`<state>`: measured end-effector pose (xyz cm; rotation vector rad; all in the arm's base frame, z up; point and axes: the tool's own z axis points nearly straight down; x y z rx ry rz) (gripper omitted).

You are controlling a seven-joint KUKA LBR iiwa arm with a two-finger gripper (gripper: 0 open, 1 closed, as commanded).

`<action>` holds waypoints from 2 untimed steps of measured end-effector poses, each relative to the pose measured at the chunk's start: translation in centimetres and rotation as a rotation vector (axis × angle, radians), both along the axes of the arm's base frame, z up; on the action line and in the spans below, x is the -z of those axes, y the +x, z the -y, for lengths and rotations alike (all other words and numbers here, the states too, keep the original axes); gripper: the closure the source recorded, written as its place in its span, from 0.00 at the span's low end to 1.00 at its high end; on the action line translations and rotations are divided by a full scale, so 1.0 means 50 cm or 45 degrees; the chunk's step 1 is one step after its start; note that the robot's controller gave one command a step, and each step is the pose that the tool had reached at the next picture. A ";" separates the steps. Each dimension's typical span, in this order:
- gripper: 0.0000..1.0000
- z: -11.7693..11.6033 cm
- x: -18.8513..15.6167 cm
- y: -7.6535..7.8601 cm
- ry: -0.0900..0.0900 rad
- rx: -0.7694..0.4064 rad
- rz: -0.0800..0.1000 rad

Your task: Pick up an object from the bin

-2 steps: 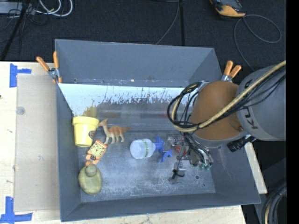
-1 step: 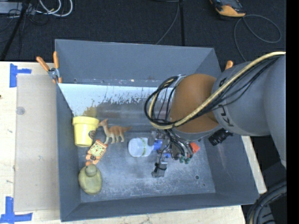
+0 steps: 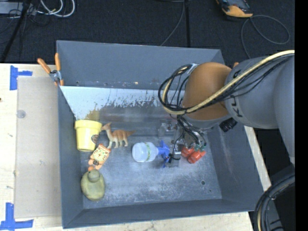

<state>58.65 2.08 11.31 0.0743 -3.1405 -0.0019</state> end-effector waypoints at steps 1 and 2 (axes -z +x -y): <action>0.00 -0.016 0.083 -0.002 0.000 0.054 -0.004; 1.00 -0.021 0.094 -0.015 0.001 0.446 -0.003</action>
Offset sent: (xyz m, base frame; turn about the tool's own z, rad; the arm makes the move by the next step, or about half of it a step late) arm -0.0072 0.0100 -0.0431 0.4076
